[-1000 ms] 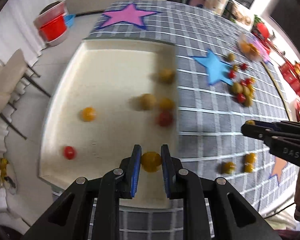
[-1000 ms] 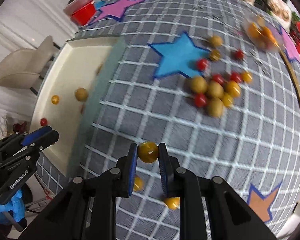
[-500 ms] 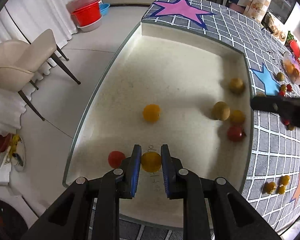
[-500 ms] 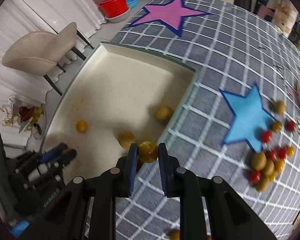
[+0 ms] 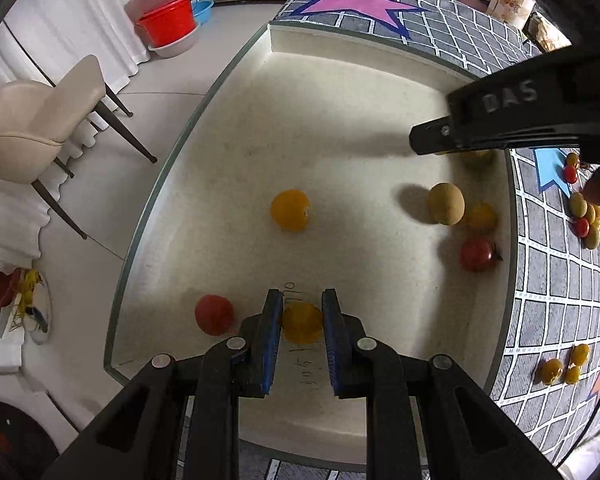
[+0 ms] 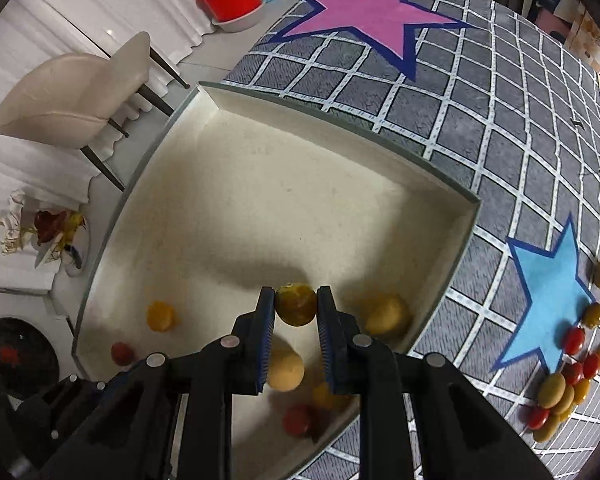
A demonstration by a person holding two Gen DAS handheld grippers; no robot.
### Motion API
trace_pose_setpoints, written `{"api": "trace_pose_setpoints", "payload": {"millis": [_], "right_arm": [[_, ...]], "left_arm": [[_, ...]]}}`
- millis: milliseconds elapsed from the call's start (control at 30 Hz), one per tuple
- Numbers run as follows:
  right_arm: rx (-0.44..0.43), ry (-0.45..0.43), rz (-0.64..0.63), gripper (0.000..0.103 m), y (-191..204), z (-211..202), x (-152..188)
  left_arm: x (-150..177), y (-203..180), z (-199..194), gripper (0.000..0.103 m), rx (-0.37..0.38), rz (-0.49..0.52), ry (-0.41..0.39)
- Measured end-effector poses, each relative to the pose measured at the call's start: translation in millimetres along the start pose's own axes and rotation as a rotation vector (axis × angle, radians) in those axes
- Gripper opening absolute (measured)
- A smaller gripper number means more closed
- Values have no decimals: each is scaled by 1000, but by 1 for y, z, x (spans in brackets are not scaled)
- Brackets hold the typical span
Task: Organize fruits
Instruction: 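Carry both yellow cherry tomatoes over the white tray and open both tools, then move both open tools back to the fruit on the cloth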
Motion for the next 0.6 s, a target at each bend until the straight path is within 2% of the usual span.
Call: {"api": "trace_pose_setpoints", "payload": {"millis": [333, 367, 433, 500, 567, 600], "right_arm": [[16, 8, -6, 24, 9, 12, -3], [13, 9, -12, 26, 9, 11, 0], [4, 9, -16, 34, 10, 9, 1], [1, 3, -17, 48, 7, 3, 3], [-17, -8, -9, 51, 5, -4, 3], [-24, -12, -5, 58, 2, -8, 3]], "left_arm": [[2, -6, -1, 23, -17, 23, -12], [3, -7, -1, 26, -19, 28, -13], [4, -8, -3, 79, -17, 33, -22], [5, -8, -10, 81, -28, 34, -64], [5, -11, -9, 81, -29, 49, -49], [6, -12, -8, 81, -29, 50, -39]]}}
Point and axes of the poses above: each gripper's, at about its wrist camera, not at the fingertips, and z roughly the way its jaws point, y to its left, x to its underside, the point moved 1 cm from there along z, roughly the way its jaws point, and after that the axes turned 2 degrees about x, right-handed, at the moved point
